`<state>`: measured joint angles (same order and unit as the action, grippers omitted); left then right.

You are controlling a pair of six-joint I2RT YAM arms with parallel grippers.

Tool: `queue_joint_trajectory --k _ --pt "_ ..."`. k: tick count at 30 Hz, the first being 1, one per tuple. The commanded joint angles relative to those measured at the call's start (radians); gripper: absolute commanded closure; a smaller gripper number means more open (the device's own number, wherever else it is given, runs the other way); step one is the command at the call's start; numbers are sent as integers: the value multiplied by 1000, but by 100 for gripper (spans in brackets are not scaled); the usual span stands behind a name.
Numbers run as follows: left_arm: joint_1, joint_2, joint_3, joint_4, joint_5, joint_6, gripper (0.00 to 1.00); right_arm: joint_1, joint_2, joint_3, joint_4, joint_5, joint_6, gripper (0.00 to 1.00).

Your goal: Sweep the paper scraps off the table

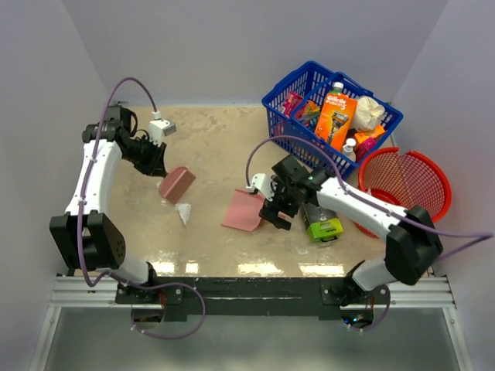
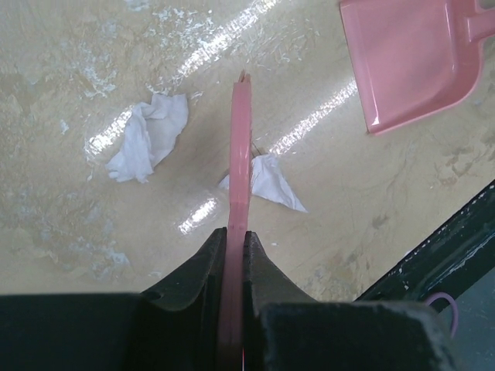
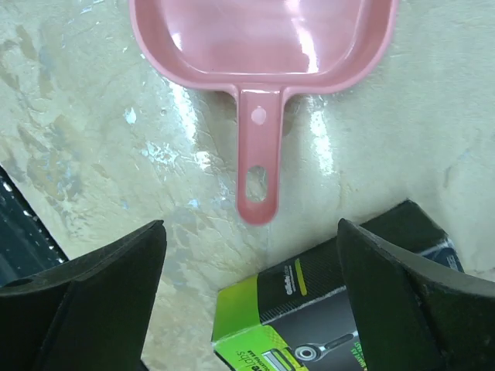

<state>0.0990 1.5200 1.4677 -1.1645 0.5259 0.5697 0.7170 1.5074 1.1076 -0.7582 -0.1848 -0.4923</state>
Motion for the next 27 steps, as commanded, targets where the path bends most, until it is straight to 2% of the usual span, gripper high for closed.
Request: queue_joint_trajectory --k 1,6,13,19,21,25,27 --pt "-35 -49 -6 28 39 9 100 -11 -93 -161 183 -39 -31 10" --pt "-42 -73 -50 69 -9 -36 100 -10 -89 -222 292 -28 -23 22" --pt "-42 -121 -78 52 -27 -13 100 -11 -16 -204 306 -33 -9 29" --pt "-42 -135 -43 0 -121 32 100 -10 51 -189 353 -30 24 33" --pt "-42 -136 -29 -26 -148 51 100 -10 82 -175 364 -30 35 40" --pt "-42 -164 -27 -118 -170 183 100 -10 102 -164 358 -31 46 51" --pt "-42 -182 -41 -152 -162 258 100 -11 91 -172 355 -31 49 62"
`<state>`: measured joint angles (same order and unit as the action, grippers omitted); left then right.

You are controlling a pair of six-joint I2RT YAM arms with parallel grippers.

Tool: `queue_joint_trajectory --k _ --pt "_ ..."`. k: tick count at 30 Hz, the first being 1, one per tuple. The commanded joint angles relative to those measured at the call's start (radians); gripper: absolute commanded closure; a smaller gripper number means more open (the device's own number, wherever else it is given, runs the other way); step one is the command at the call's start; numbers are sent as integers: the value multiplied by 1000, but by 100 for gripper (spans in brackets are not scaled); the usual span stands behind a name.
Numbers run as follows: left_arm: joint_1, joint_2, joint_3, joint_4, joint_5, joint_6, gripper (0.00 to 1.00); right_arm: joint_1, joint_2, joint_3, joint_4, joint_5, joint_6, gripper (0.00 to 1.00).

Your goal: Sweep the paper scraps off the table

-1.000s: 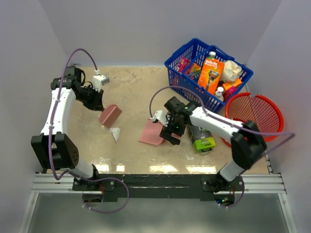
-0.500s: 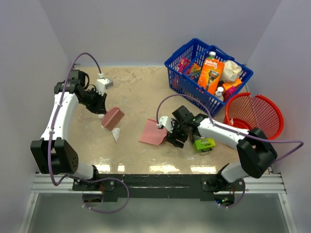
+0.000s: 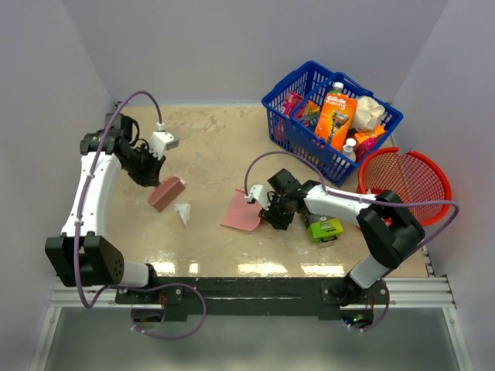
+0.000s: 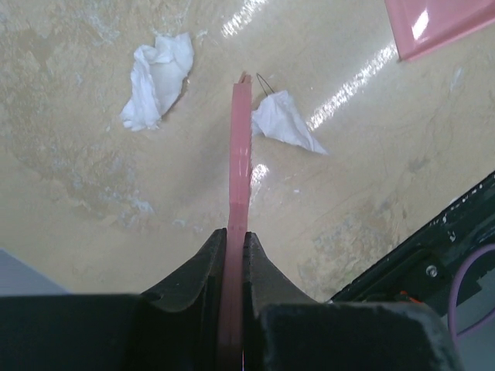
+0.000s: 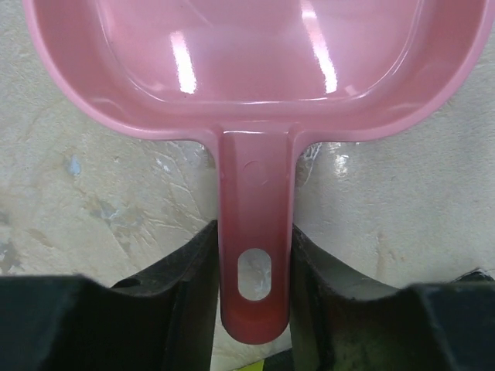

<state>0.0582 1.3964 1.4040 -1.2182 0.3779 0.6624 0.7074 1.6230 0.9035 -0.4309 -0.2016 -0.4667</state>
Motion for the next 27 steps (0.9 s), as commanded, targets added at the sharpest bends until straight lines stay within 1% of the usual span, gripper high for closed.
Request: queue_joint_trajectory --k 1,2,4,5,7,11,15,17,18,19,20,21,22,24,26,27 --pt "-3 -66 -3 -98 -22 178 100 -2 -32 32 24 -15 23 68" --pt "-6 -82 -19 -98 -28 193 100 -2 -35 34 12 -15 25 79" --pt "-21 -97 -65 -98 -33 241 100 -2 -44 41 -5 -13 25 88" --pt "-23 -105 -75 -98 -25 255 100 0 -46 46 -23 -12 25 95" --pt "-24 -112 -95 -98 19 278 100 0 -54 57 -52 -9 22 100" --pt "-31 -119 -140 -95 131 339 100 0 -58 77 -98 -5 14 100" --pt "-41 -59 -174 5 144 252 100 -2 -61 87 -121 10 -6 100" --pt "-43 -21 -174 75 162 232 100 0 -58 90 -138 16 -7 100" --pt "-47 -16 -177 119 167 186 100 -2 -54 92 -141 18 -7 100" --pt "-49 -14 -192 217 185 174 100 0 -49 94 -144 19 -6 100" --pt "-49 -10 -201 261 187 163 100 0 -48 95 -150 22 -3 100" --pt "-96 -2 -206 297 184 145 100 -2 -45 103 -151 24 -1 100" --pt "-116 25 -203 356 176 132 100 0 -41 107 -154 24 -3 100" --pt "-164 65 -163 387 176 86 100 0 -35 120 -158 22 -1 100" --pt "-176 122 -120 408 196 43 100 -2 -32 126 -164 19 -1 100" --pt "-178 134 -84 416 208 -5 100 0 -32 127 -166 18 -1 100"
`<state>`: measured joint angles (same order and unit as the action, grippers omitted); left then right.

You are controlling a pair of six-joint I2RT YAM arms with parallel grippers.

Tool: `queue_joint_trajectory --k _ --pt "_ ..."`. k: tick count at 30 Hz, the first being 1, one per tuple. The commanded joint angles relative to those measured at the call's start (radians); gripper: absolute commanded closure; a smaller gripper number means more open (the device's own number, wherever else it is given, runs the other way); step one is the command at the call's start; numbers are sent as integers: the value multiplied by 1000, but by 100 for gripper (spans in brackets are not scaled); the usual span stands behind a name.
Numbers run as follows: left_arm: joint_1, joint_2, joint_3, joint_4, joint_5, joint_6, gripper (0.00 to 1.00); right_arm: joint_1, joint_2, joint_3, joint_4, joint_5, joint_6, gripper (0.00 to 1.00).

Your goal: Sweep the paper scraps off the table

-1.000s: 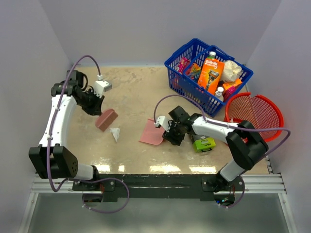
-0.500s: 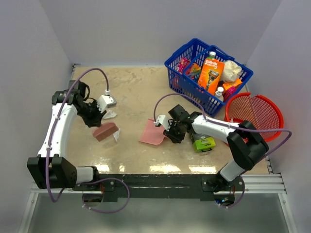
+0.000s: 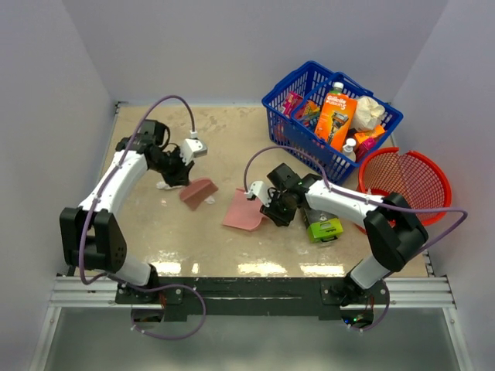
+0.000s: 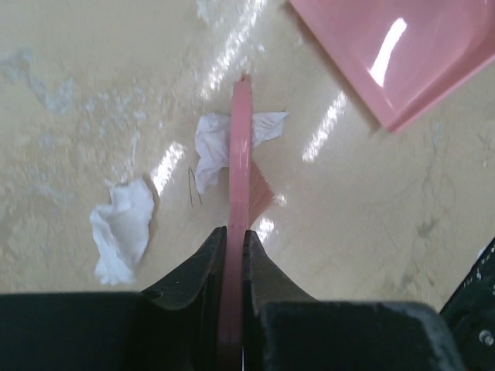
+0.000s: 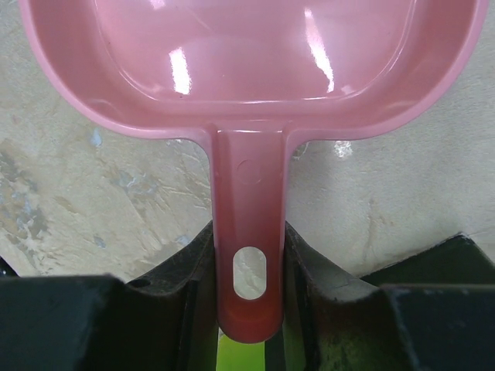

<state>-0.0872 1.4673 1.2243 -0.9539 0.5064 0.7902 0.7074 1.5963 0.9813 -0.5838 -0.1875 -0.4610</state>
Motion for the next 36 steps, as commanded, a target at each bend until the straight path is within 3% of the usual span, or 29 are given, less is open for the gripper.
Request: queue_joint_trajectory --k 1,10,15,18,24,26,32,36 --pt "-32 79 112 159 95 -147 100 0 -6 49 -16 5 -8 100" --pt "-2 1 230 47 95 -233 100 0 -7 39 -20 59 -11 100" --pt "26 -83 257 23 -11 -278 100 0 48 114 -96 68 -10 100" --pt "26 -107 248 26 -122 -270 100 0 86 154 -137 65 -13 100" --pt "40 -82 208 133 -624 -341 100 0 158 224 -181 115 -2 100" --pt "59 -53 214 138 -683 -330 100 0 178 263 -200 123 -1 100" --pt "115 91 261 112 -706 -371 100 9 212 319 -214 161 4 100" --pt "115 142 256 99 -622 -411 100 17 217 346 -234 181 -7 100"
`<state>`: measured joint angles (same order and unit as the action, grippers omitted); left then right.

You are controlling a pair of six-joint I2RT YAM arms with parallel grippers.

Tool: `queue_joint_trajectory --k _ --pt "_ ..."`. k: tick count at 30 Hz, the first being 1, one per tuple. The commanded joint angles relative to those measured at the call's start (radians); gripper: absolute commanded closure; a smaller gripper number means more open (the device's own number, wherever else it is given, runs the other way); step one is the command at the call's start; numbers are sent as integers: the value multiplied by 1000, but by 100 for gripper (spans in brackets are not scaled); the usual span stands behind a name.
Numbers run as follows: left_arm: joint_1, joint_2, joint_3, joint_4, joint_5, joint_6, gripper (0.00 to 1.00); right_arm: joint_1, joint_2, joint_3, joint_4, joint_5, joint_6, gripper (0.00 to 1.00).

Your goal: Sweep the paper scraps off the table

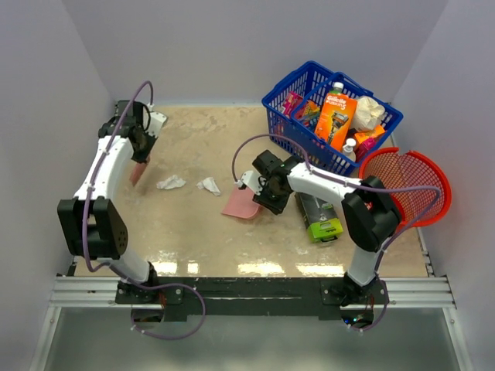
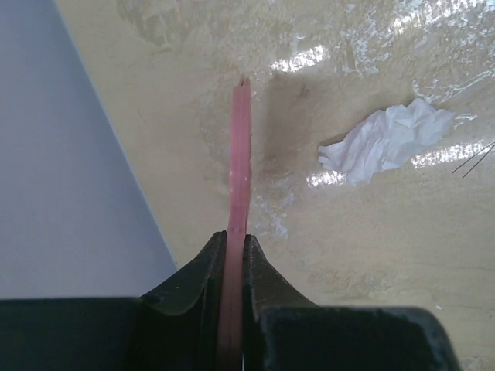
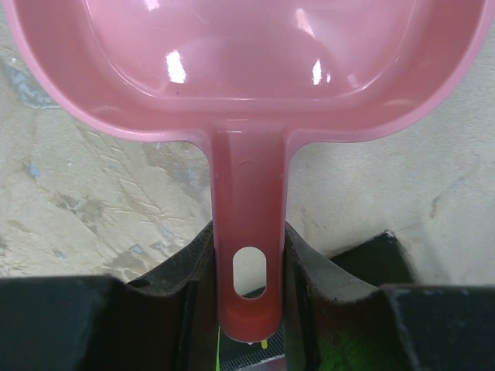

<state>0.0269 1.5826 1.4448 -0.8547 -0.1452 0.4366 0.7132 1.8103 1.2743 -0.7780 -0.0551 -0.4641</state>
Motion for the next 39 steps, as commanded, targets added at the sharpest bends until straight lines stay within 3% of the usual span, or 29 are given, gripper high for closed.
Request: queue_joint_trajectory --k 1,14,20,23,24,27,30,39 --pt "1 36 29 2 51 -76 100 15 3 60 -41 49 -11 100" --pt "-48 169 34 -12 337 -156 100 23 78 123 -56 49 -16 100" --pt "-82 212 55 -20 550 -194 100 34 107 166 -60 49 -16 100" --pt "-107 201 52 3 737 -240 100 40 118 172 -60 43 -16 100" --pt "-116 206 54 0 875 -243 100 43 121 172 -61 40 -15 100" --pt "-125 215 54 5 1119 -275 100 54 130 175 -58 38 -13 100" --pt "-116 194 97 -4 959 -260 100 61 127 175 -63 41 -13 100" --pt "-71 80 207 -79 685 -155 100 60 66 123 -66 54 -28 100"
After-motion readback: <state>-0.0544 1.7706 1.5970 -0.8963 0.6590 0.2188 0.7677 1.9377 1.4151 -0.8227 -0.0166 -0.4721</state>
